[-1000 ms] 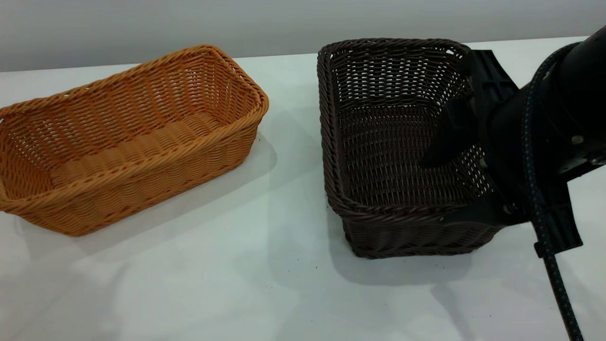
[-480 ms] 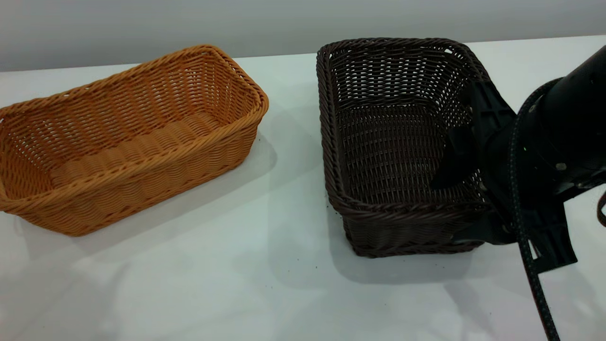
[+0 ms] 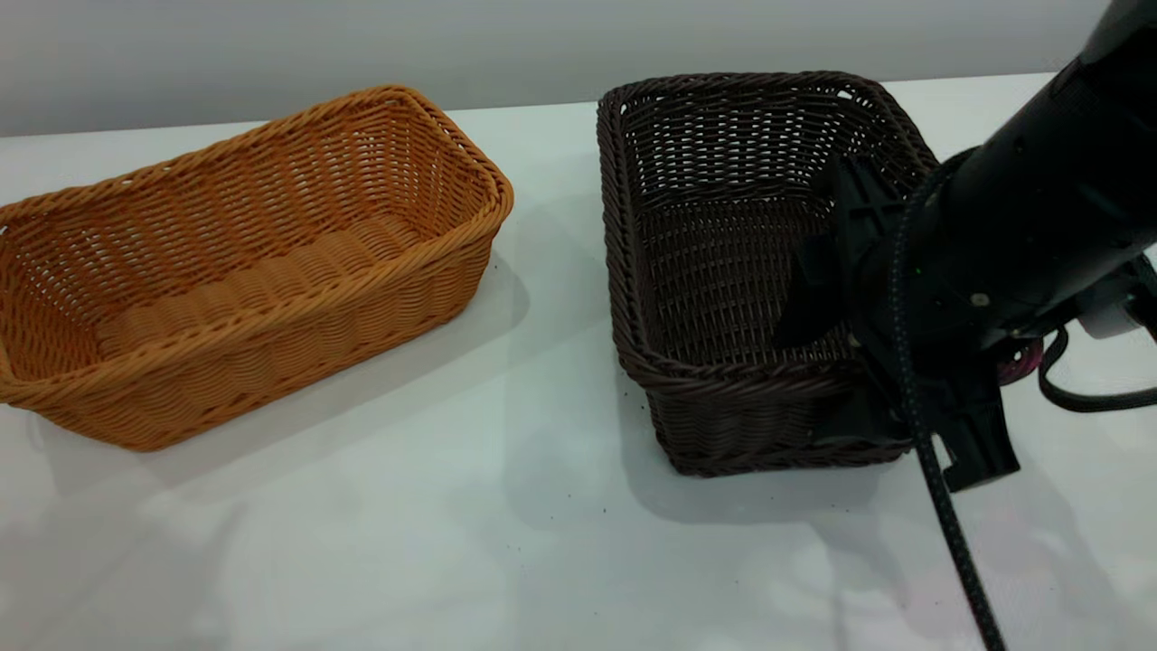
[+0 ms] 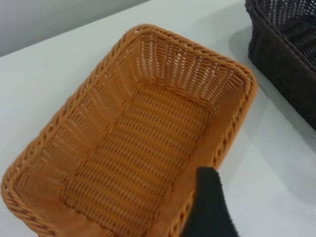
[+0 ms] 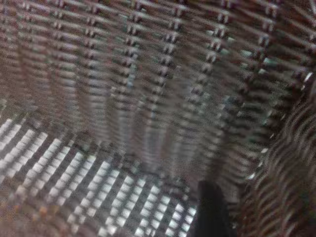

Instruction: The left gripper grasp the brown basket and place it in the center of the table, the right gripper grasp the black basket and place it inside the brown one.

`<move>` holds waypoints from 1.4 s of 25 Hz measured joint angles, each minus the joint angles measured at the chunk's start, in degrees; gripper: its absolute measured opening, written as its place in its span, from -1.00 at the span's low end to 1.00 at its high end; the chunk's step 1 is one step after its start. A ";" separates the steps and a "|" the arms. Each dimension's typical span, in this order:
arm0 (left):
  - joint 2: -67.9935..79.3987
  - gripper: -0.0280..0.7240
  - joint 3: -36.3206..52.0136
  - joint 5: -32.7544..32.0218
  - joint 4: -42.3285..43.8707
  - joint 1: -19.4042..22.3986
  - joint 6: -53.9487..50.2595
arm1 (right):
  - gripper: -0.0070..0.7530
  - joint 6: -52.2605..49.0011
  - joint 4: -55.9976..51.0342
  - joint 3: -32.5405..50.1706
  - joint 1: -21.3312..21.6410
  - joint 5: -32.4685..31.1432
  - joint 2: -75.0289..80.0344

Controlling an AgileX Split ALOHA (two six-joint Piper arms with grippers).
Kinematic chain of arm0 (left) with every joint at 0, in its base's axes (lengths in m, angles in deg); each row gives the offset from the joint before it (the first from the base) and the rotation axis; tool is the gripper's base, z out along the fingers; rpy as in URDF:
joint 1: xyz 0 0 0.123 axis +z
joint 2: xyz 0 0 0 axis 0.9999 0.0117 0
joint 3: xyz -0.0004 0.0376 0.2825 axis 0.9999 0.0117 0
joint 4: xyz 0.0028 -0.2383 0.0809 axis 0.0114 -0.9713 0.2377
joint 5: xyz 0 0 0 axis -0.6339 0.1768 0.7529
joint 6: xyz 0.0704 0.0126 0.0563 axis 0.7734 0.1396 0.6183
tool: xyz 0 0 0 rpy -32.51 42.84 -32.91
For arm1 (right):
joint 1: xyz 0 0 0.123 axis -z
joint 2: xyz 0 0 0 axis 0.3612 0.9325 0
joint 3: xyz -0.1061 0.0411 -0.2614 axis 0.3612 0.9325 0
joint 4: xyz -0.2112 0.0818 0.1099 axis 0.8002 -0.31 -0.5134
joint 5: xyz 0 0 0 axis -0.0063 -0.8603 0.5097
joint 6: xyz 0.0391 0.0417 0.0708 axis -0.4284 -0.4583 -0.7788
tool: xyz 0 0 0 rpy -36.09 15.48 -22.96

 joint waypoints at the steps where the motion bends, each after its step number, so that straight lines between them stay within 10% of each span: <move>1: 0.00 0.29 0.00 -0.35 0.00 0.00 0.00 | 0.18 -0.09 -0.30 0.08 0.00 0.13 0.51; 15: 0.00 0.29 0.00 -0.30 0.05 0.00 -0.05 | 0.15 -0.09 -3.62 0.14 0.06 1.58 3.06; 23: 0.00 0.29 0.00 -0.43 0.05 0.00 -0.05 | -0.65 -0.60 -4.66 0.18 0.06 3.60 3.06; 35: -0.11 0.29 0.00 -4.86 4.44 0.00 0.33 | -0.66 3.81 -3.28 0.30 1.06 4.39 1.30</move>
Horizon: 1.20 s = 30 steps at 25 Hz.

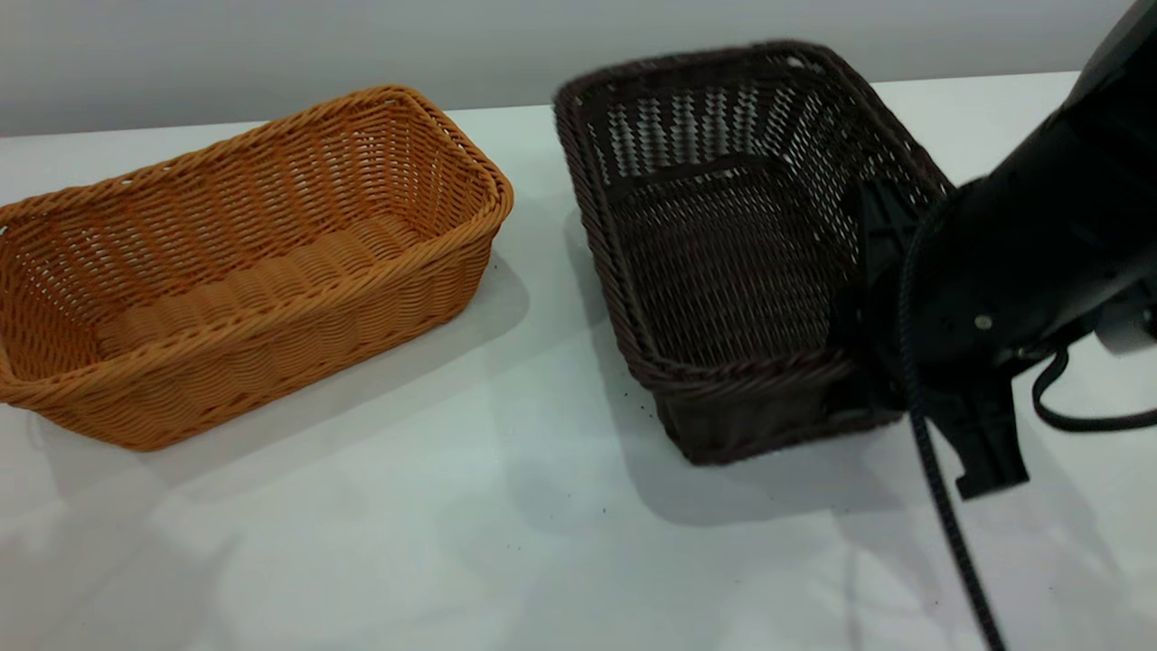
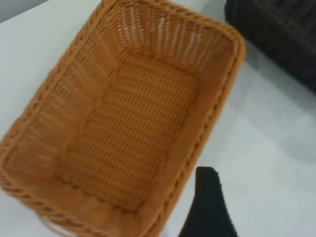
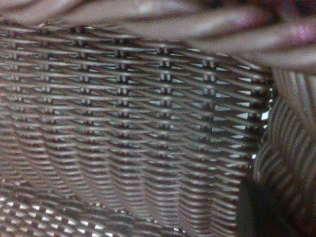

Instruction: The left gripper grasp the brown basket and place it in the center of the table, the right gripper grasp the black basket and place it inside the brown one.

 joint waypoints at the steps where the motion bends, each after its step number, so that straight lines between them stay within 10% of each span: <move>1: 0.00 0.29 0.00 0.00 1.33 0.00 -0.19 | -0.66 1.20 0.31 0.00 0.78 0.13 -0.78; 20: 18.47 0.29 0.00 4.32 3.15 0.00 2.88 | -0.66 28.03 12.74 -2.16 21.87 -14.19 -12.09; 30: 27.11 0.29 0.00 10.07 3.03 -0.20 5.42 | -0.66 29.30 22.44 -11.38 22.44 -22.59 -12.09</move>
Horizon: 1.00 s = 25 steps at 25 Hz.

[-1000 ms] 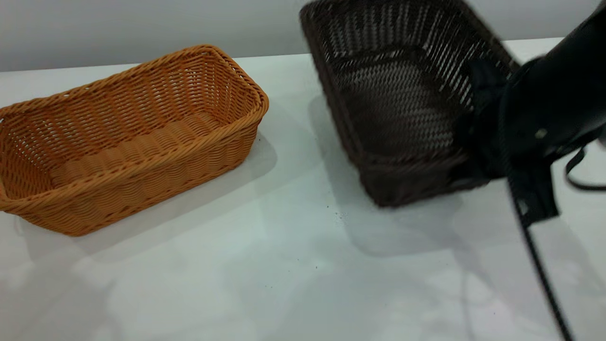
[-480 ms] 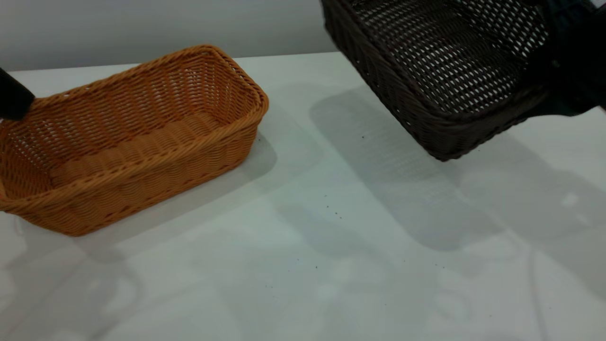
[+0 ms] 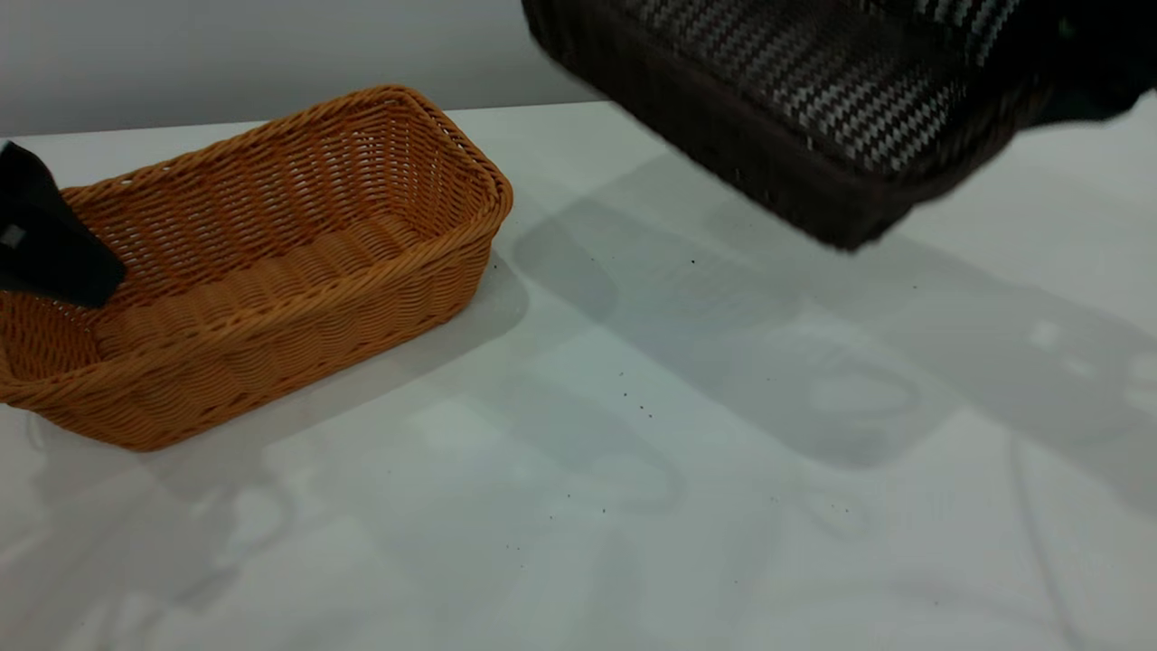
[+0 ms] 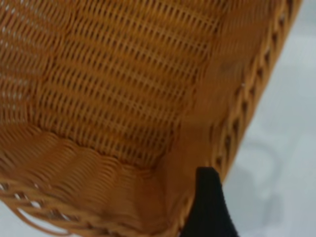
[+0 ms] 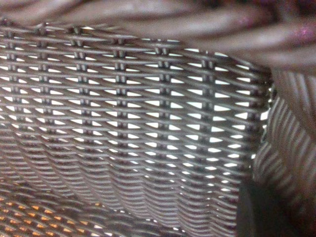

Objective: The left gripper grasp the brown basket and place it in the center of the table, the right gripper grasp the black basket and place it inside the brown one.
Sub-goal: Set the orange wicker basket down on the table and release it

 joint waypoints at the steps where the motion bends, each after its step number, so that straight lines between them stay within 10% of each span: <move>1: 0.60 0.29 0.00 0.80 0.00 -0.47 0.83 | -0.66 0.07 0.89 -0.90 0.00 -0.48 0.00; 25: 21.88 0.29 -13.06 0.88 -1.47 -6.32 11.72 | -0.66 -2.04 13.47 -13.21 0.00 -5.36 0.09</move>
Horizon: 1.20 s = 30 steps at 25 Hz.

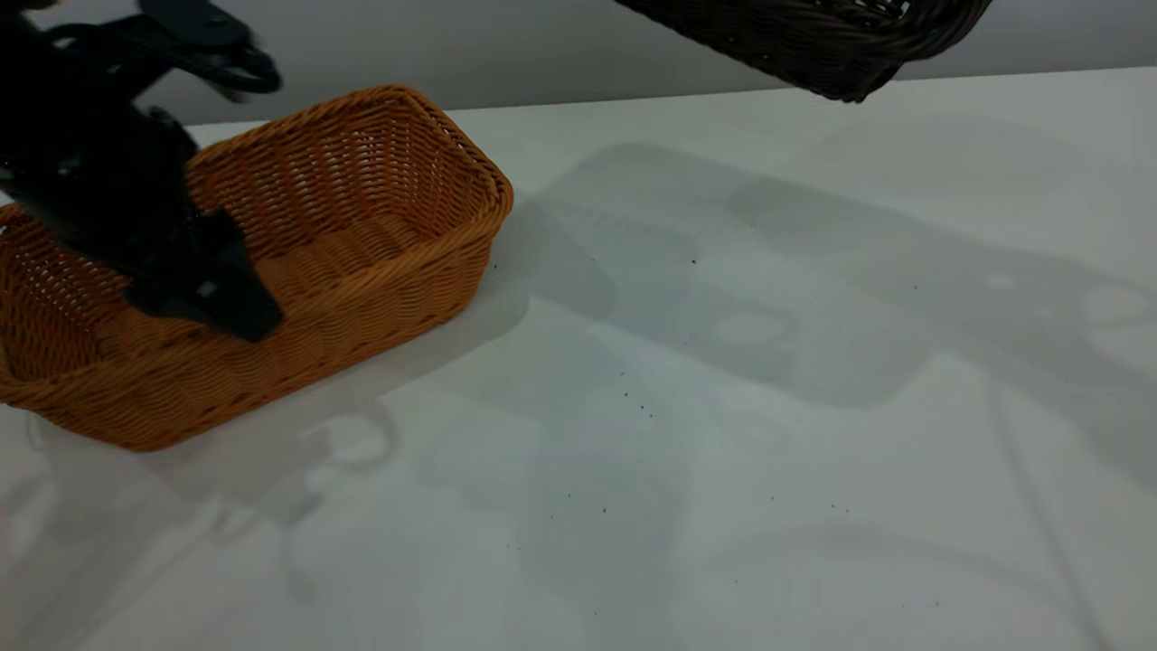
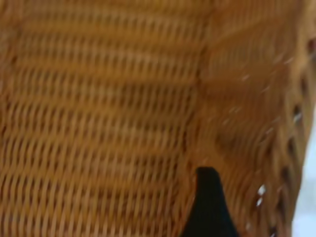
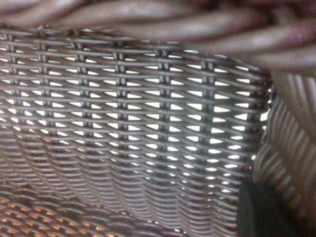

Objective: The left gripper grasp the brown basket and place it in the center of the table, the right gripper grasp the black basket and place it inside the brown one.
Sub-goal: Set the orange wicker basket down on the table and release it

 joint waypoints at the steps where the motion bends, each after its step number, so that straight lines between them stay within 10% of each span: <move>1: 0.55 0.29 -0.22 0.57 0.12 -0.68 0.93 | -0.66 0.11 0.27 0.00 0.00 -0.14 0.00; 11: 6.63 0.01 -0.81 6.76 0.33 -2.43 0.96 | -0.66 0.19 0.82 0.00 0.00 -0.87 0.06; 18: 7.55 -0.62 -0.81 6.27 0.37 -2.69 4.15 | -0.66 0.49 2.94 -0.12 0.00 -1.00 0.06; 30: 7.55 -0.64 -0.83 0.66 -0.44 -15.47 8.01 | -0.66 3.04 5.69 -3.53 0.00 -3.39 0.06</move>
